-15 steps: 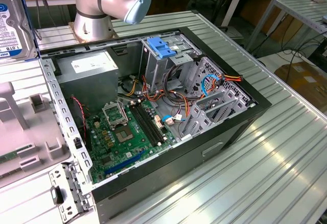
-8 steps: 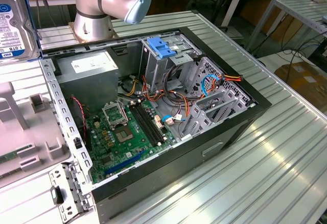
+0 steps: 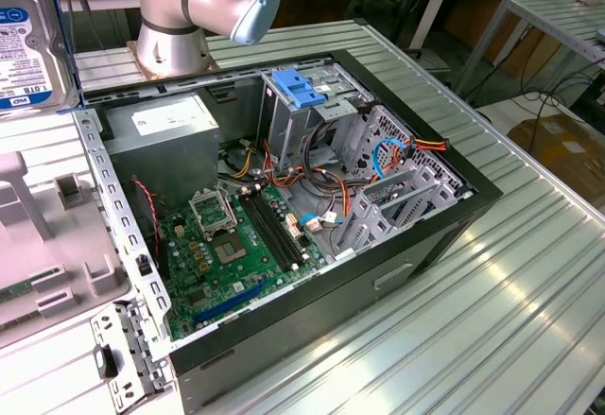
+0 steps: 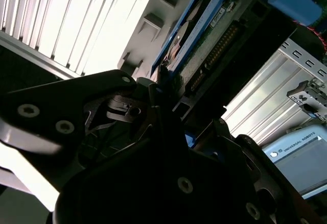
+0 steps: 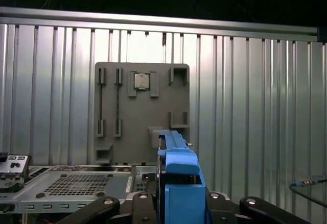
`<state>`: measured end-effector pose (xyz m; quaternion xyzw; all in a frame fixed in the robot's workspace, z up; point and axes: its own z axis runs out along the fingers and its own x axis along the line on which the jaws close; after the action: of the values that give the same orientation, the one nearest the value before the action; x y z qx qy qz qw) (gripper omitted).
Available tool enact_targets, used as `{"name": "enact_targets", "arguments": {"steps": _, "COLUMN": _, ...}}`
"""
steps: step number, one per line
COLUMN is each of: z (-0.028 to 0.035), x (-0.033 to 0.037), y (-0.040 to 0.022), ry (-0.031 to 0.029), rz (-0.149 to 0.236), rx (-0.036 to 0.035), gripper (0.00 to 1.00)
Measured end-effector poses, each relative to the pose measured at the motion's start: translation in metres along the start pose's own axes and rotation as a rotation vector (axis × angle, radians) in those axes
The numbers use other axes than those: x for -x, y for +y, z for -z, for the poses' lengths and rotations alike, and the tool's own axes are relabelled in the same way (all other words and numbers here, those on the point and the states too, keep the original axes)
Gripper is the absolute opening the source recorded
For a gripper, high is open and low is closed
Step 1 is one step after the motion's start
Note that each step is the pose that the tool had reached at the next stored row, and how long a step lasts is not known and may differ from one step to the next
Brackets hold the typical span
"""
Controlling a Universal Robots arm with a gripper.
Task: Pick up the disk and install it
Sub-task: 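Pick up the disk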
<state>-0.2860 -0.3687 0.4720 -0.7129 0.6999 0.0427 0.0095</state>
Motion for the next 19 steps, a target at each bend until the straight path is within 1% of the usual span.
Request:
{"name": "enact_targets", "arguments": {"steps": 7, "z": 0.0003, "x": -0.0012, "y": -0.0049, "ry": 0.0001, "rz": 0.000, "rx": 0.0000, "gripper": 0.36}}
{"name": "enact_targets", "arguments": {"steps": 12, "z": 0.0006, "x": -0.0021, "y": -0.0094, "ry": 0.0001, "rz": 0.000, "rx": 0.0000, "gripper": 0.36}}
{"name": "enact_targets", "arguments": {"steps": 19, "z": 0.0008, "x": -0.0027, "y": -0.0128, "ry": 0.0000, "rz": 0.000, "rx": 0.0001, "gripper": 0.36}}
